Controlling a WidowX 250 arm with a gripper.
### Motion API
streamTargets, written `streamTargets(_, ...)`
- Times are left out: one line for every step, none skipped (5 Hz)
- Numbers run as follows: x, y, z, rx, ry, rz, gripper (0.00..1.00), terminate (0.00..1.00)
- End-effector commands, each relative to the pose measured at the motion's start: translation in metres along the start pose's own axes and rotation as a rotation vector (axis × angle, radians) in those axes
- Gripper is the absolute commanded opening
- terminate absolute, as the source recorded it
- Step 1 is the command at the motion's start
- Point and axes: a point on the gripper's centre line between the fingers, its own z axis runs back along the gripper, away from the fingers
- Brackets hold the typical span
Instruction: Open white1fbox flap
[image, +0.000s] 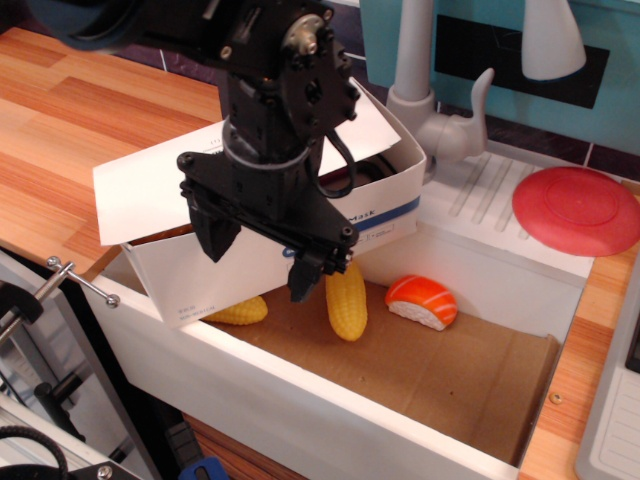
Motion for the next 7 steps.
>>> streamTargets(0.000, 0.000, 0.000, 0.000, 0.000, 0.000, 1.00, 0.00)
streamTargets(0.009, -0.006, -0.006, -0.004, -0.061, 0.040, 1.00, 0.00)
streamTargets(0.022, -0.008, -0.008, -0.013, -0.095, 0.029, 1.00, 0.00)
streamTargets(0.028, -0.005, -0.010, -0.014, -0.105, -0.003, 1.00, 0.00)
streamTargets(0.031, 0.006, -0.009, 0.006, -0.110, -0.042, 1.00, 0.00)
streamTargets(0.041, 0.018, -0.003, 0.032, -0.114, -0.085, 1.00, 0.00)
streamTargets(0.047, 0.027, 0.007, 0.075, -0.114, -0.115, 1.00, 0.00)
